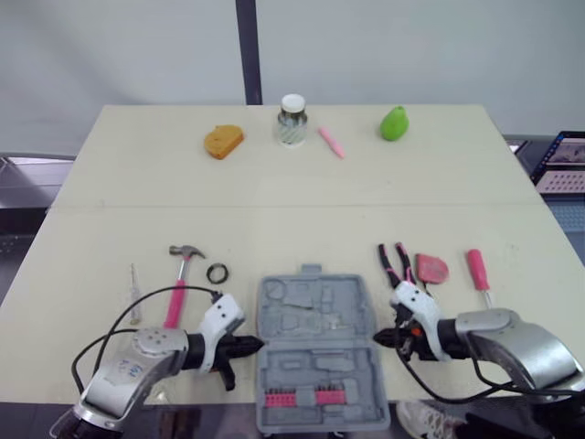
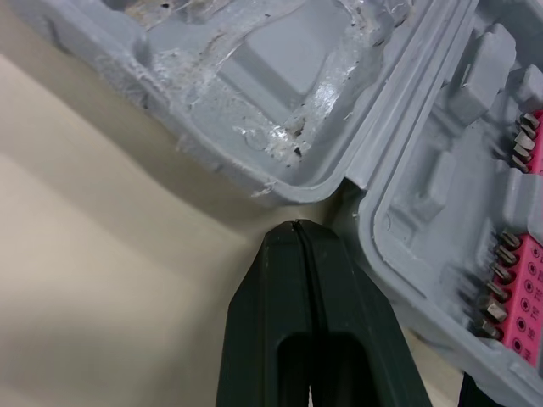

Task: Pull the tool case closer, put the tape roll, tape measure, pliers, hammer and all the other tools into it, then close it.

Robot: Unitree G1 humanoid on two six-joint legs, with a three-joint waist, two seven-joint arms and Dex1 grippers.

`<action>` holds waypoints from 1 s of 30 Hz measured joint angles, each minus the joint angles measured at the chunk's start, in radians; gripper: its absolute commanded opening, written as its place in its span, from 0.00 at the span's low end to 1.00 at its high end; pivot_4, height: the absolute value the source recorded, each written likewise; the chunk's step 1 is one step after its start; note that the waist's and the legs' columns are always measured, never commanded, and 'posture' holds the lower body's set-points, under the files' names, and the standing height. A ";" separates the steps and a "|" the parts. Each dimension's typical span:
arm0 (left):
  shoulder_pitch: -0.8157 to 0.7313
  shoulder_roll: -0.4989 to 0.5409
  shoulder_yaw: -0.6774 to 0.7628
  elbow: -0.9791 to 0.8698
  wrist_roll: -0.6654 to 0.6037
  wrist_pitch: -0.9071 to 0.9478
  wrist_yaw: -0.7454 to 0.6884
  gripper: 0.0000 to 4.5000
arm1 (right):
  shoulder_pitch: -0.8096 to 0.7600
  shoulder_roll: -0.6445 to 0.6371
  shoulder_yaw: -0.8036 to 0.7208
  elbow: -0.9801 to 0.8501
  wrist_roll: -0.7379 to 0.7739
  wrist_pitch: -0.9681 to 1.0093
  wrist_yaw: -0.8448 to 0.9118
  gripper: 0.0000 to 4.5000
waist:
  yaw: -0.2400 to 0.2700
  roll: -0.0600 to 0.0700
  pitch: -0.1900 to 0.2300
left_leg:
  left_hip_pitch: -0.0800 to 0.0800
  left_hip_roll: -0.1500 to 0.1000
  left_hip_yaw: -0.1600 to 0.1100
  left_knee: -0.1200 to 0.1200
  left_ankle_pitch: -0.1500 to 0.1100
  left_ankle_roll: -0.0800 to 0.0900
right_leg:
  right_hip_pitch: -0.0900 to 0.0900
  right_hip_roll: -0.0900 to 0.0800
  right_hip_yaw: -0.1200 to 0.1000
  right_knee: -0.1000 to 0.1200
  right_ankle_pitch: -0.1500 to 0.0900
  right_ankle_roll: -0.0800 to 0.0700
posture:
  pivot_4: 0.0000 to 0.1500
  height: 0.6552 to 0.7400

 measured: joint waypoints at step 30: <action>0.270 0.012 0.496 0.081 -0.155 -0.513 -0.256 0.01 | 0.450 -0.055 -0.595 -0.197 0.281 -0.134 0.157 0.00 | 0.004 -0.001 0.000 | 0.001 0.000 0.000 -0.001 -0.002 0.001 | 0.002 -0.002 0.000 -0.005 0.000 0.000 | 1.00 0.47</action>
